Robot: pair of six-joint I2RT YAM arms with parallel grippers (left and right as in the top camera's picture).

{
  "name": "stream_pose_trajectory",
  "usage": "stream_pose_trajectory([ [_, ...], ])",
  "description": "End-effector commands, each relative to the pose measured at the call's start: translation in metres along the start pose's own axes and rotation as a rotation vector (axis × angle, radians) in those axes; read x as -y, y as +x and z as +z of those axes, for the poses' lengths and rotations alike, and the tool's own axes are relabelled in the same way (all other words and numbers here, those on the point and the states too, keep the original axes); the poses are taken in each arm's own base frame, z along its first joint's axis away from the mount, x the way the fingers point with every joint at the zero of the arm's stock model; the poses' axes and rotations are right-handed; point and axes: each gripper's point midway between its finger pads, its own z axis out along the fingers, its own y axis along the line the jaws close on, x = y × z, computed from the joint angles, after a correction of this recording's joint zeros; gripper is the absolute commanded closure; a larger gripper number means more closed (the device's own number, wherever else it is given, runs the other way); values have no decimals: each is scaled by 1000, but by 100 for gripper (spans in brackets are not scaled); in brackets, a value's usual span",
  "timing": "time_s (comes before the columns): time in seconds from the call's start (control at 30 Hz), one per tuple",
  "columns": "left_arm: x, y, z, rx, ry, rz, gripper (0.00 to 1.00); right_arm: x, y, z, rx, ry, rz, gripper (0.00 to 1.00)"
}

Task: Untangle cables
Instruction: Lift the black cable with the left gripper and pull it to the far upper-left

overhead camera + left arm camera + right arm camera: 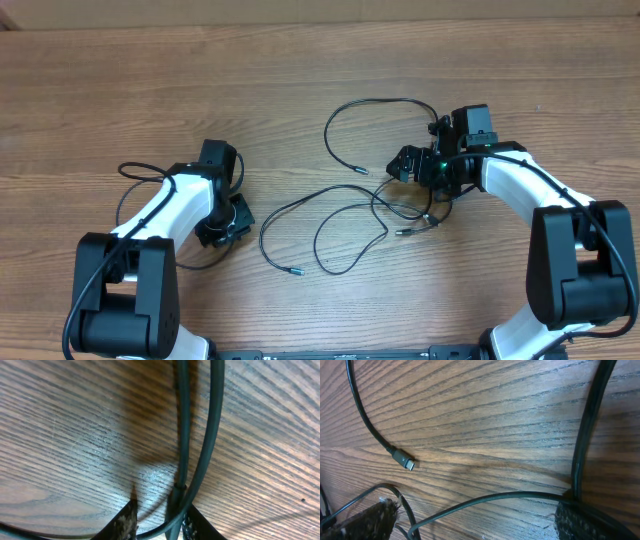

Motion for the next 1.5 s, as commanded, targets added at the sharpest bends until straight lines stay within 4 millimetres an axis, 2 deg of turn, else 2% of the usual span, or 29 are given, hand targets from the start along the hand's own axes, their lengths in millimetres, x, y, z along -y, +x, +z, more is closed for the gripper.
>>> stream_pose_trajectory([
  [0.0, -19, 22, 34, -94, -73, 0, 57, 4, 1, 2, -5, 20, 4, 0],
  [0.07, -18, 23, 34, -100, -69, 0, 55, 4, 1, 2, -5, 20, 4, 0],
  [0.13, -18, 23, 34, -100, -69, -1, 62, 4, 1, 2, -5, 20, 4, 0],
  [0.33, -15, 24, 34, -106, -48, -2, 64, 4, 1, 2, -5, 20, 4, 0],
  [0.43, -14, 24, 34, -107, -47, -1, 81, 4, 1, 2, -5, 20, 4, 0],
  [0.53, -14, 24, 34, -106, -47, -1, 86, 4, 1, 2, -5, 20, 4, 0],
  [0.6, -14, 23, 34, -101, -44, -1, 96, 4, 2, 2, -5, 20, 4, 0],
  [0.8, -7, 15, 32, -78, -21, 57, 96, 4, 2, 2, -5, 19, 4, 0],
  [0.9, 0, -1, 17, -40, -10, 101, 96, 4, 2, 2, -5, 19, 4, 0],
  [1.0, 8, -19, -11, 22, -4, 102, 96, 4, 2, 2, -5, 20, 4, 0],
  [1.1, 15, -41, -50, 132, 10, 101, 96, 4, 2, 2, -7, 20, 5, 0],
  [1.2, 12, -64, -96, 284, -7, 89, 96, 4, 2, 2, -6, 20, 5, 0],
  [1.3, -2, -84, -146, 462, -68, 63, 96, 4, 2, 2, -7, 20, 5, 0],
  [1.37, -18, -99, -184, 609, -137, 25, 96, 4, 2, 2, -5, 20, 4, 0],
  [1.47, -41, -115, -230, 804, -237, -60, 96, 4, 2, 2, -6, 21, 4, 0],
])
